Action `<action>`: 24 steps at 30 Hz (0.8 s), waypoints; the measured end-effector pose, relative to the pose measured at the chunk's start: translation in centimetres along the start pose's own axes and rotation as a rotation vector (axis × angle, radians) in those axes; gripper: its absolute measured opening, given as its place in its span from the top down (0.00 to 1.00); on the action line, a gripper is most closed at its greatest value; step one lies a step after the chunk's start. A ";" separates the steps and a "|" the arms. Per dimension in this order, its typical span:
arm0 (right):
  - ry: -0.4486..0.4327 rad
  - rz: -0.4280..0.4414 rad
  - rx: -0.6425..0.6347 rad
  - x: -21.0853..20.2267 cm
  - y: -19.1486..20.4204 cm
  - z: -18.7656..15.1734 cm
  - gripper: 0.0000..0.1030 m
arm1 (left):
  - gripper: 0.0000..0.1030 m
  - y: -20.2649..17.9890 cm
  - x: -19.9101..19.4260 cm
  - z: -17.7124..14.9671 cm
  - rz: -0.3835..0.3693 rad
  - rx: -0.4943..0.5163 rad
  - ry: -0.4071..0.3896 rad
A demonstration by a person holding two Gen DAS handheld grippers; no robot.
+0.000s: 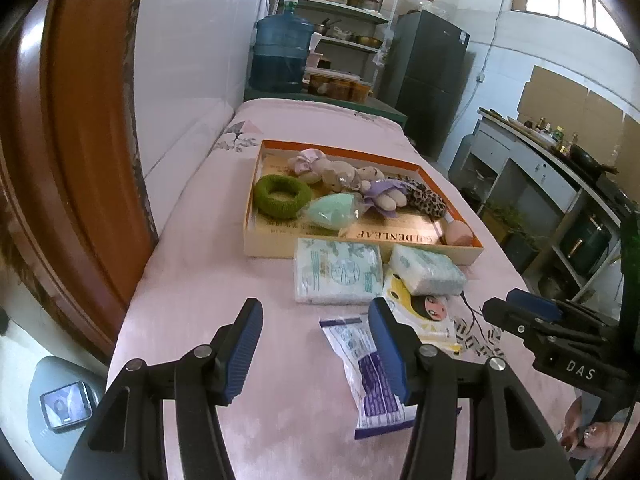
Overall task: Organize soft objects
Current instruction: 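Move both tools back toward the remaining packs beside the lid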
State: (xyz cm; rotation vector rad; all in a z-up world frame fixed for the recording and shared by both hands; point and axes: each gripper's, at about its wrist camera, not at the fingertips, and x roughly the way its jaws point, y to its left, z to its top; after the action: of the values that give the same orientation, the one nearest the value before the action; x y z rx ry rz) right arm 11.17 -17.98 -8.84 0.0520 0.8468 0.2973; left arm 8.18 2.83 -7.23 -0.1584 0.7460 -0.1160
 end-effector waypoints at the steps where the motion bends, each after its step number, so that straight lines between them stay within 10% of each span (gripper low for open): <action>1: 0.002 -0.001 0.000 0.0 0.0 -0.1 0.45 | 0.47 0.1 0.0 -0.2 -0.001 0.000 0.001; 24: 0.035 0.023 0.033 1.0 -0.7 -1.3 0.45 | 0.47 -2.7 3.3 -3.5 -0.079 0.022 0.106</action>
State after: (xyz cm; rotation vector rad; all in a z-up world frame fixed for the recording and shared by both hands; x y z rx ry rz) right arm 11.00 -18.44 -10.56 0.0882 0.8861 0.3066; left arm 8.10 -0.70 -11.48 -0.1618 0.8438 -0.2092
